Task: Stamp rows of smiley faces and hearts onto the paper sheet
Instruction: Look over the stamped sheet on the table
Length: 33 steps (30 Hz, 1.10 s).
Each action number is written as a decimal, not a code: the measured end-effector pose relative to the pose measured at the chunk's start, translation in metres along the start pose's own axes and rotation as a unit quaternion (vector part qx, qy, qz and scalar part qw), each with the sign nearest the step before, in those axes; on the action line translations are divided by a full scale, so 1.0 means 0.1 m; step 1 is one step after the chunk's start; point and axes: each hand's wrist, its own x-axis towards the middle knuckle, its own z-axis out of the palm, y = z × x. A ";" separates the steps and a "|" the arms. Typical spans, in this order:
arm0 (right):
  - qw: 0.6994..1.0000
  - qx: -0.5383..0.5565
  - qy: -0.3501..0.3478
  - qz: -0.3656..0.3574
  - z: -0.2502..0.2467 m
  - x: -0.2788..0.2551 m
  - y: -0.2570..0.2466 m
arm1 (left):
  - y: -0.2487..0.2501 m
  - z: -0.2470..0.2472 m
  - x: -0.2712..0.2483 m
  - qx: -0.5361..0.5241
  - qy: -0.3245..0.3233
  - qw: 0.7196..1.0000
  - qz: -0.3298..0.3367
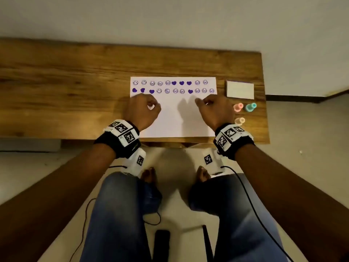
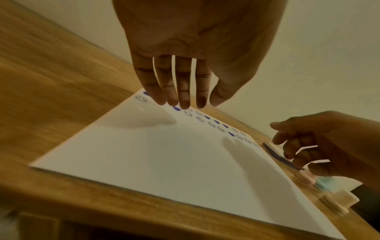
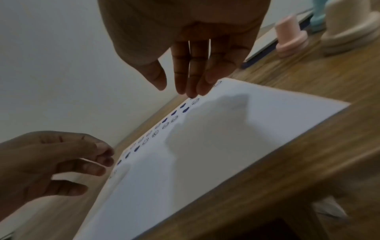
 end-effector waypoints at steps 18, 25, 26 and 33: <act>0.995 0.048 0.072 -0.050 -0.29 -0.65 0.23 | 0.27 -0.04 -0.78 0.071 -0.010 0.997 0.022; 0.997 0.022 0.061 -0.029 -0.39 -0.73 0.43 | 0.36 -0.02 -0.74 0.091 -0.035 0.995 0.011; 0.998 0.013 0.057 -0.029 -0.39 -0.72 0.44 | 0.37 -0.01 -0.70 0.094 -0.037 0.995 0.013; 0.998 -0.038 0.050 -0.018 -0.51 -0.33 0.43 | 0.52 0.15 -0.41 0.114 -0.068 0.990 0.044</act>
